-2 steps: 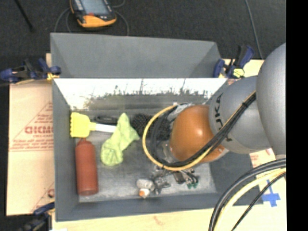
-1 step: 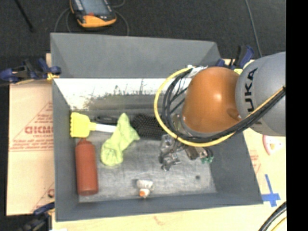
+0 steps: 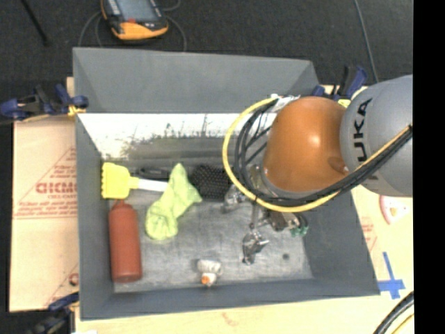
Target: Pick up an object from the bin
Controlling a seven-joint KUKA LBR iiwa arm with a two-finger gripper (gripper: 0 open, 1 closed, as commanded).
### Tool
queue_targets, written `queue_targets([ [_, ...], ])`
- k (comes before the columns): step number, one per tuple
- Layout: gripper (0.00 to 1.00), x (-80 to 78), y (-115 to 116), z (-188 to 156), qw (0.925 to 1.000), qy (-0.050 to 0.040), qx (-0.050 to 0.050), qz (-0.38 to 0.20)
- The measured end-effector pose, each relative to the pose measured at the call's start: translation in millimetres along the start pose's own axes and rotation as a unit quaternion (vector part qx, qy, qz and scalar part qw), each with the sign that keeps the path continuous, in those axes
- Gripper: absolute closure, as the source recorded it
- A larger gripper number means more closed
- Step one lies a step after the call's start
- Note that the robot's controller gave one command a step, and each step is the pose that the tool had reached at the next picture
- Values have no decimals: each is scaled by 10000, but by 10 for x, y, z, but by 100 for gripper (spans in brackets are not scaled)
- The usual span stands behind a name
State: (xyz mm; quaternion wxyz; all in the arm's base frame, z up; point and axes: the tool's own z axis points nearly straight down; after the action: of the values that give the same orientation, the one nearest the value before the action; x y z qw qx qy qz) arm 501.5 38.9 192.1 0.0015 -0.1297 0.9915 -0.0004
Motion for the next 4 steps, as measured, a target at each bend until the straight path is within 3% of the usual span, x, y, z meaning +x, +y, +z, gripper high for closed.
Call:
queue_targets([
  [1,0,0,0,0,10000,0,-1,1],
  [2,0,-24,444,306,9997,-23,0,258],
  [3,0,-12,808,408,9999,17,-8,-157],
  [4,0,61,491,841,9969,-37,3,-780],
])
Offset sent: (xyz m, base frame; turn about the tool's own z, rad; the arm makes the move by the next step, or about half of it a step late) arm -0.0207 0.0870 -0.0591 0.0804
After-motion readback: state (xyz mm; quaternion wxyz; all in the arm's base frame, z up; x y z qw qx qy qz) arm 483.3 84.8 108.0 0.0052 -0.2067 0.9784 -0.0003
